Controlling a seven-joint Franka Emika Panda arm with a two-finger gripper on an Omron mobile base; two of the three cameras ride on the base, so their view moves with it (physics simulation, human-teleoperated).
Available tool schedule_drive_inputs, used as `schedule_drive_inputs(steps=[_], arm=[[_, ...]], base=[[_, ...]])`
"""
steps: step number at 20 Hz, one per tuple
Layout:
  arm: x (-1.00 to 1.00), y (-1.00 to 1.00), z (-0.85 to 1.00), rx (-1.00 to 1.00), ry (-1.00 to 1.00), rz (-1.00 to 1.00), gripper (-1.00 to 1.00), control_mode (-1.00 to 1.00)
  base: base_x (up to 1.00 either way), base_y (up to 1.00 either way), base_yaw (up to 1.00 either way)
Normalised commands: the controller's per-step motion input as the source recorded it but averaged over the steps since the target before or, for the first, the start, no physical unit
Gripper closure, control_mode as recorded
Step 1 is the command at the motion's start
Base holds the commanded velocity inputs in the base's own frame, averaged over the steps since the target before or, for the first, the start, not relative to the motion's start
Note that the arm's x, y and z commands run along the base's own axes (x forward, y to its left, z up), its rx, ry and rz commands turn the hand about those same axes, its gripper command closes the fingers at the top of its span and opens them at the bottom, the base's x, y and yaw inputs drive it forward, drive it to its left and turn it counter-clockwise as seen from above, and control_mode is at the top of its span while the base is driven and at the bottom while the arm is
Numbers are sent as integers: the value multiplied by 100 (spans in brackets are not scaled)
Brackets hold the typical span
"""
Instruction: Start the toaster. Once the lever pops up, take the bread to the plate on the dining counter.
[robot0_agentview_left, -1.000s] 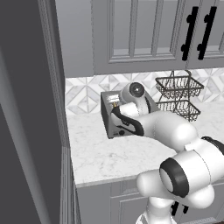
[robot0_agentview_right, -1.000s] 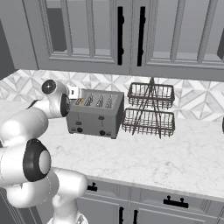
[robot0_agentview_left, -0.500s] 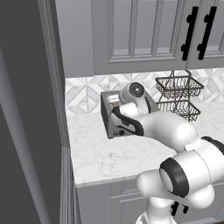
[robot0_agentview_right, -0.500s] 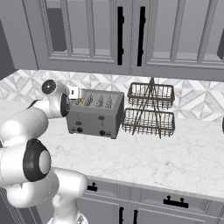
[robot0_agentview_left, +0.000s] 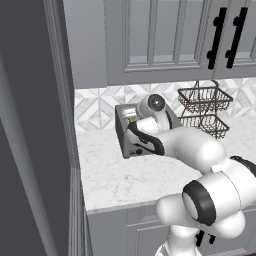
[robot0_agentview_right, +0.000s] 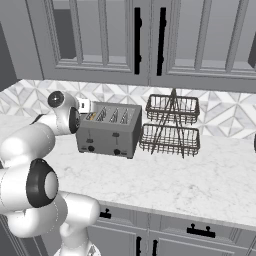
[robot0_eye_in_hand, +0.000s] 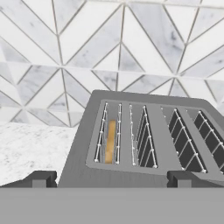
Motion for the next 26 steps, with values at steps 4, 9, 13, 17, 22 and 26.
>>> schedule_drive_inputs(steps=[4, 9, 13, 17, 22, 26], arm=[[0, 0, 0, 0, 0, 0, -100, -100], [0, 0, 0, 0, 0, 0, -100, -100], [0, 0, 0, 0, 0, 0, -100, -100], [0, 0, 0, 0, 0, 0, -100, -100], [0, 0, 0, 0, 0, 0, -100, -100], [0, 0, 0, 0, 0, 0, -100, -100]], base=[[0, 0, 0], [0, 0, 0], [0, 0, 0], [0, 0, 0], [0, 0, 0], [0, 0, 0]])
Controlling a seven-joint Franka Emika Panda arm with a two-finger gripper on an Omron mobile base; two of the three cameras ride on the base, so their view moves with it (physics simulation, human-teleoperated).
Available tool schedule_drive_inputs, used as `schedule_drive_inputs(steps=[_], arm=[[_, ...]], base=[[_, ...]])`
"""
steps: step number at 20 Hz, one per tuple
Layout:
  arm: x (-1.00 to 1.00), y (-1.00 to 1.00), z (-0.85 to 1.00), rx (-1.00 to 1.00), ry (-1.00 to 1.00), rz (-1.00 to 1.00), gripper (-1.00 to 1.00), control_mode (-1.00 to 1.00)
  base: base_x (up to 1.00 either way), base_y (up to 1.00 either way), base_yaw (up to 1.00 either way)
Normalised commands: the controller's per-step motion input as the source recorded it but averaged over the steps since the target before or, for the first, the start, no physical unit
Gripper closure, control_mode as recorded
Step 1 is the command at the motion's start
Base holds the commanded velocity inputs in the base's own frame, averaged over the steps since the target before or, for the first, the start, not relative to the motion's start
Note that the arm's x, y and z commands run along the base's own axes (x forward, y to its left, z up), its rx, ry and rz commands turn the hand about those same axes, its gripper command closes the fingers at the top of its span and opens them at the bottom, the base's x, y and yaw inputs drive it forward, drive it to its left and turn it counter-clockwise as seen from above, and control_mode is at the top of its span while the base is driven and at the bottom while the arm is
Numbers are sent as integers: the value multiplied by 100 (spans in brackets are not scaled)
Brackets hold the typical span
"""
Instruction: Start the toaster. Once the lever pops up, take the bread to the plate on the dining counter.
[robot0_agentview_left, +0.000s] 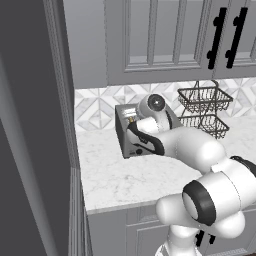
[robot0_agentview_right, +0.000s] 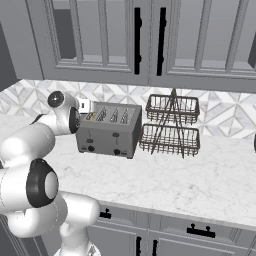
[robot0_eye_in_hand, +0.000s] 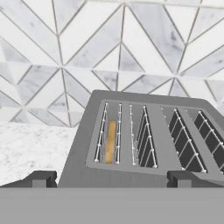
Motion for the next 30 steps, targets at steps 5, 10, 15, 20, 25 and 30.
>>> schedule_drive_inputs(steps=[5, 10, 15, 20, 25, 30], arm=[[0, 0, 0, 0, 0, 0, -100, -100], [0, 0, 0, 0, 0, 0, -100, -100], [0, 0, 0, 0, 0, 0, -100, -100], [0, 0, 0, 0, 0, 0, -100, -100], [0, 0, 0, 0, 0, 0, -100, -100], [0, 0, 0, 0, 0, 0, -100, -100]], base=[[0, 0, 0], [0, 0, 0], [0, 0, 0], [0, 0, 0], [0, 0, 0], [0, 0, 0]])
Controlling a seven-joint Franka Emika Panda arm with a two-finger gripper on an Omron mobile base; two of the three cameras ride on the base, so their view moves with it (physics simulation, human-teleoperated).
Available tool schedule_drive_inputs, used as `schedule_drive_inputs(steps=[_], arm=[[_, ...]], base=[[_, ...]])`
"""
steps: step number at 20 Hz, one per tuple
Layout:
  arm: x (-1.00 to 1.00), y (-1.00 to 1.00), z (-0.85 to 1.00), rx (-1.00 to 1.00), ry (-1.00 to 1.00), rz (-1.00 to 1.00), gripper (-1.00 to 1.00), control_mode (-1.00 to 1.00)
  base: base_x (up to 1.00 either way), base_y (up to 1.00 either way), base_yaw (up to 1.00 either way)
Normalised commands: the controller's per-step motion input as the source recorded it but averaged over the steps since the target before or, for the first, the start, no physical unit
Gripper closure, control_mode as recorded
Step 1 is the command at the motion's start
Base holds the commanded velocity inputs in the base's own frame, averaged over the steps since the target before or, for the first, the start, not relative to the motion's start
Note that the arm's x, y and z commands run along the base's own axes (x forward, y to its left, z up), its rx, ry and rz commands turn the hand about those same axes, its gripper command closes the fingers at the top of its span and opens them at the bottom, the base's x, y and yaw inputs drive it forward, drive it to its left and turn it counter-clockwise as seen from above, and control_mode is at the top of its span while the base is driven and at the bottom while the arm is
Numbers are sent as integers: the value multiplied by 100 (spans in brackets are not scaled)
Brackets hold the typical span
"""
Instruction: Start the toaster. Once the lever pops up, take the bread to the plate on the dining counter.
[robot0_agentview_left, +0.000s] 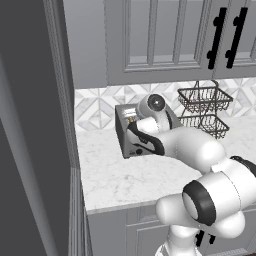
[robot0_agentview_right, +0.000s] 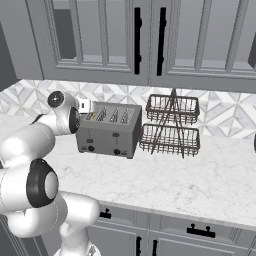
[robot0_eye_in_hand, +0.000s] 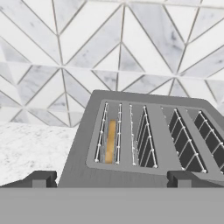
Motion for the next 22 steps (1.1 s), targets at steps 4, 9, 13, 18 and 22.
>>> schedule_drive_inputs(steps=[4, 9, 13, 18, 22], arm=[[0, 0, 0, 0, 0, 0, -100, -100], [0, 0, 0, 0, 0, 0, -100, -100], [0, 0, 0, 0, 0, 0, -100, -100], [0, 0, 0, 0, 0, 0, -100, -100], [0, 0, 0, 0, 0, 0, -100, -100]], base=[[0, 0, 0], [0, 0, 0], [0, 0, 0], [0, 0, 0], [0, 0, 0]])
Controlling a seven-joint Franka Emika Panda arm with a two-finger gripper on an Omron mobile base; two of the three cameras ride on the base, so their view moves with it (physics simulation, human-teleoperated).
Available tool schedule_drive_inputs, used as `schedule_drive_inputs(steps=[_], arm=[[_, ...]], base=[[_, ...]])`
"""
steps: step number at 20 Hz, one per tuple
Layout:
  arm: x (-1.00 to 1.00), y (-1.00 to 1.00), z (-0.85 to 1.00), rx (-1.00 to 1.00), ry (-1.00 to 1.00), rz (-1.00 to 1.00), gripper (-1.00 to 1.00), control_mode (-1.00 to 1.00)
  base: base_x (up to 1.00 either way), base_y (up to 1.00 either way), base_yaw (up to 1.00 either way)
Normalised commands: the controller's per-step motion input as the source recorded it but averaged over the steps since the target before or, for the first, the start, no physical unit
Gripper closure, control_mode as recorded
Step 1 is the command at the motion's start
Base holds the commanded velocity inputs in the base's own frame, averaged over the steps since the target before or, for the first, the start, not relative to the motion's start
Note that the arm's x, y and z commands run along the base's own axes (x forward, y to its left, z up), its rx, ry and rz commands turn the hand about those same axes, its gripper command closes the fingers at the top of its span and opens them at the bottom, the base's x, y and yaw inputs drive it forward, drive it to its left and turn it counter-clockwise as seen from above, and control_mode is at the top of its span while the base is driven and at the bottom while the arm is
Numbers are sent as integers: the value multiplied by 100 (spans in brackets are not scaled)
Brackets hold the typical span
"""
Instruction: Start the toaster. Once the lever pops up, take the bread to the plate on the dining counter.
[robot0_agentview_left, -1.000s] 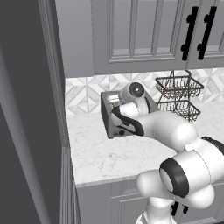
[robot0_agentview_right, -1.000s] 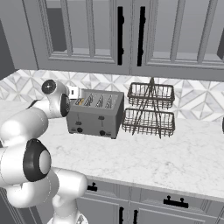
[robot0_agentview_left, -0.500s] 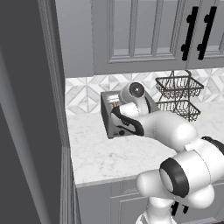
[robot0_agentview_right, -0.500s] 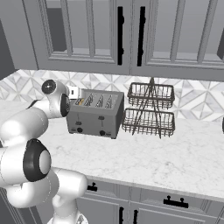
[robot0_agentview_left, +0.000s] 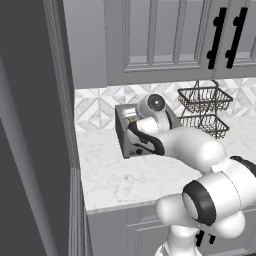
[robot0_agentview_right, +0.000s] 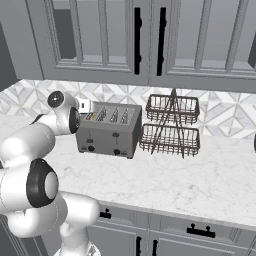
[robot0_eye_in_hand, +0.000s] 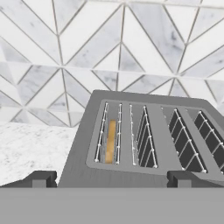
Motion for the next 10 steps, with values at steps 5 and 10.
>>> schedule_drive_inputs(steps=[5, 10], arm=[[0, 0, 0, 0, 0, 0, -100, -100], [0, 0, 0, 0, 0, 0, -100, -100]], base=[[0, 0, 0], [0, 0, 0]])
